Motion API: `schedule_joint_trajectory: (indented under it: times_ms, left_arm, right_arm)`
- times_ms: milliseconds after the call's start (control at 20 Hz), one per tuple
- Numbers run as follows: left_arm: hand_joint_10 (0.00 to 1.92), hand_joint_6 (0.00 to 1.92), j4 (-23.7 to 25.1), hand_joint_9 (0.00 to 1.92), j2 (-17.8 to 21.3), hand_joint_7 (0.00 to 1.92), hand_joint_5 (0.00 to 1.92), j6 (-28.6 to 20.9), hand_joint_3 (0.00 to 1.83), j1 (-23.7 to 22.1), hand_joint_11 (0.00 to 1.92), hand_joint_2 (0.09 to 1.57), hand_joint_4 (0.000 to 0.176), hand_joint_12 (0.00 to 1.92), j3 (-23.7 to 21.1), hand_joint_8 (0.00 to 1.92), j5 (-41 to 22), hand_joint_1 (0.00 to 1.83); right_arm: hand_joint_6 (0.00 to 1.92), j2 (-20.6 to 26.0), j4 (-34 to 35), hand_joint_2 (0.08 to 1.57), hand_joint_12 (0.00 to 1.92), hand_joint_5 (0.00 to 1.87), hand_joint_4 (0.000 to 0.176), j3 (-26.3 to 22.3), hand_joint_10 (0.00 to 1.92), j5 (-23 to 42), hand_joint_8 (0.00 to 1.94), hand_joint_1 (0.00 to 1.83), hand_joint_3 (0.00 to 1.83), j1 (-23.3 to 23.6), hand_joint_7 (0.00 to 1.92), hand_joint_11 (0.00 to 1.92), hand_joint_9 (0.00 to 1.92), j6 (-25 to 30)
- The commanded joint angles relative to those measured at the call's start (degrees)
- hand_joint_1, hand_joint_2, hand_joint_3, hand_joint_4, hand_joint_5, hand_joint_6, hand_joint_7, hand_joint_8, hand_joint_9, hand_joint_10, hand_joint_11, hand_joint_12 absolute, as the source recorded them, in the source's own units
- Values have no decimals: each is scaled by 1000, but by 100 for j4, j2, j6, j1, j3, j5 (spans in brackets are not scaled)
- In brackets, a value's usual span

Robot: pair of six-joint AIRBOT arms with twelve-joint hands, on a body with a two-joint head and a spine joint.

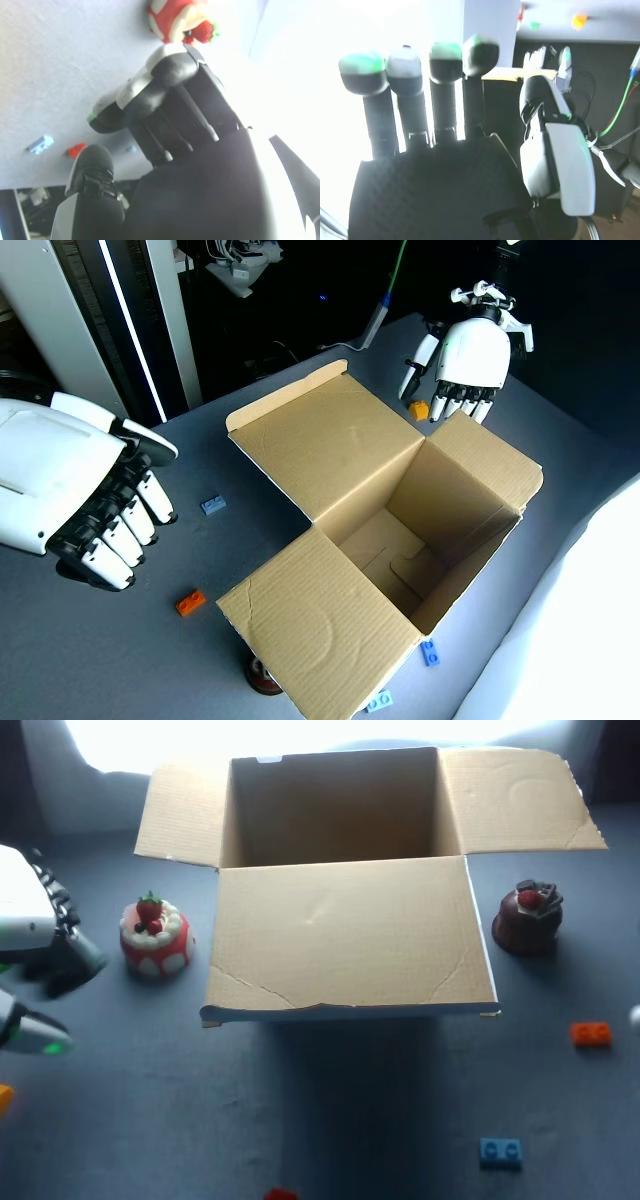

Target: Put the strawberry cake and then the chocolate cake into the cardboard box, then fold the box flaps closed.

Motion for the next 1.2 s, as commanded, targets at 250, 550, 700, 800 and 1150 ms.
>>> schedule_joint_trajectory:
  times_ms: [250,550,700,800,1150]
  left_arm:
    - [8,10,-320,118,22,79,108,-69,10,-8,0,1239,0,595,52,8,-85,136]
    - [12,4,-197,158,26,124,125,-234,0,-61,0,1211,0,679,18,8,-88,125]
    - [8,0,-166,162,24,117,113,-245,0,-9,0,1190,0,695,34,1,-56,152]
    - [5,1,-146,148,24,113,103,-249,0,-39,0,1150,0,604,33,6,6,260]
    - [1,0,775,51,13,18,6,-1131,0,-495,0,1022,25,317,-227,0,537,800]
  right_arm:
    - [1,45,222,1074,585,176,0,156,2,1228,0,0,15,-7,209,0,176,23]
    - [9,40,763,1057,532,195,0,278,7,1085,8,0,0,-54,207,0,174,246]
    - [6,20,767,1059,600,219,0,318,6,1068,3,0,2,-38,232,0,201,437]
    - [1,7,860,1081,596,208,0,322,0,1058,0,0,11,-14,222,0,185,465]
    - [5,-128,1117,1107,633,206,0,513,7,622,4,0,10,113,209,0,192,678]
